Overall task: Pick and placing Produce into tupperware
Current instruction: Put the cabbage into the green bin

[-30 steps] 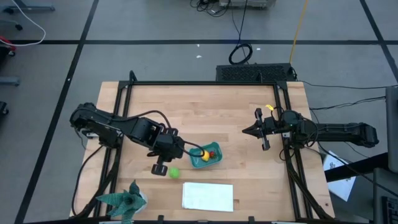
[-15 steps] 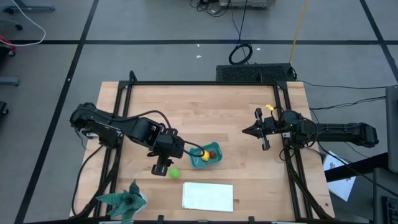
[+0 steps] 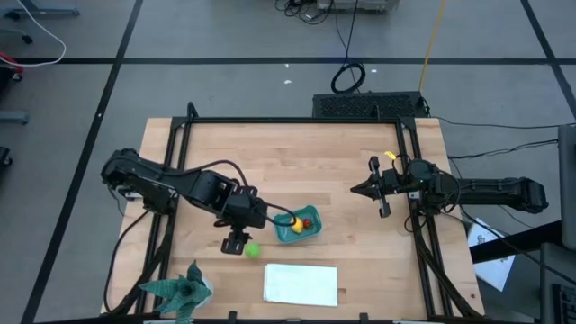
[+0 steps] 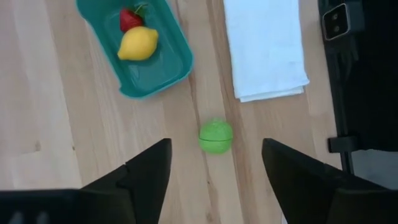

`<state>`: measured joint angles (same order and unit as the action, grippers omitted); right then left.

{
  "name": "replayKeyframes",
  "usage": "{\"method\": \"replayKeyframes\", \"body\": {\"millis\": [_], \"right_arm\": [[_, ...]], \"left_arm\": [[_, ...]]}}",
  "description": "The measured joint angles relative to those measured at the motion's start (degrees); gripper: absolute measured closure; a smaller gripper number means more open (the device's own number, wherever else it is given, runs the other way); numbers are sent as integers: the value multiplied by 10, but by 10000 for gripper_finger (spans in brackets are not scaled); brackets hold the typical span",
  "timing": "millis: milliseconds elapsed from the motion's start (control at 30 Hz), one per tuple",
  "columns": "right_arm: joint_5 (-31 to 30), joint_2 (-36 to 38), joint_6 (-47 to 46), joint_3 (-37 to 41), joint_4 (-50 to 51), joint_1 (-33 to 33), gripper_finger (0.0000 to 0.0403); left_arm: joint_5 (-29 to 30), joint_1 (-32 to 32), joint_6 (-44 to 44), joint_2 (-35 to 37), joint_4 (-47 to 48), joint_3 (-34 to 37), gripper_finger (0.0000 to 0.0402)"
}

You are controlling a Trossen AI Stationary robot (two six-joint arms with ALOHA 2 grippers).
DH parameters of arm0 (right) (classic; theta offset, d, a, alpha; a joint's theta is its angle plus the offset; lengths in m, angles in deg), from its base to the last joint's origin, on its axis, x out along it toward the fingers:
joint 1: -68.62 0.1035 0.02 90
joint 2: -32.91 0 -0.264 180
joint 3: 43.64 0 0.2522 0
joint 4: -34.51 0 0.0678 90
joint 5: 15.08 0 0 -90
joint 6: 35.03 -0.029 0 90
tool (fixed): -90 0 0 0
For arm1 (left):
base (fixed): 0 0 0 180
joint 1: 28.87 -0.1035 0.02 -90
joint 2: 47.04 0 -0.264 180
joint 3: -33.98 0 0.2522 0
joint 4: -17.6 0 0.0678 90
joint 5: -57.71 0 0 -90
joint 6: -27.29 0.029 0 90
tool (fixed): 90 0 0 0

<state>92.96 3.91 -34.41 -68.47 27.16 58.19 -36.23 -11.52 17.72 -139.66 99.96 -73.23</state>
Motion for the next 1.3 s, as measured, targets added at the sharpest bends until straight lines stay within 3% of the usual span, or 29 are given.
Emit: {"method": "replayKeyframes", "body": {"millis": [600, 933, 1300], "right_arm": [[0, 0, 0, 0, 1, 0, 403], [0, 0, 0, 0, 3, 0, 403], [0, 0, 0, 0, 4, 0, 403]], "left_arm": [[20, 1, -61, 0, -80, 121, 99], [-34, 0, -77, -1, -165, 196, 80], [-46, 8, -121, -1, -257, 275, 80]]}}
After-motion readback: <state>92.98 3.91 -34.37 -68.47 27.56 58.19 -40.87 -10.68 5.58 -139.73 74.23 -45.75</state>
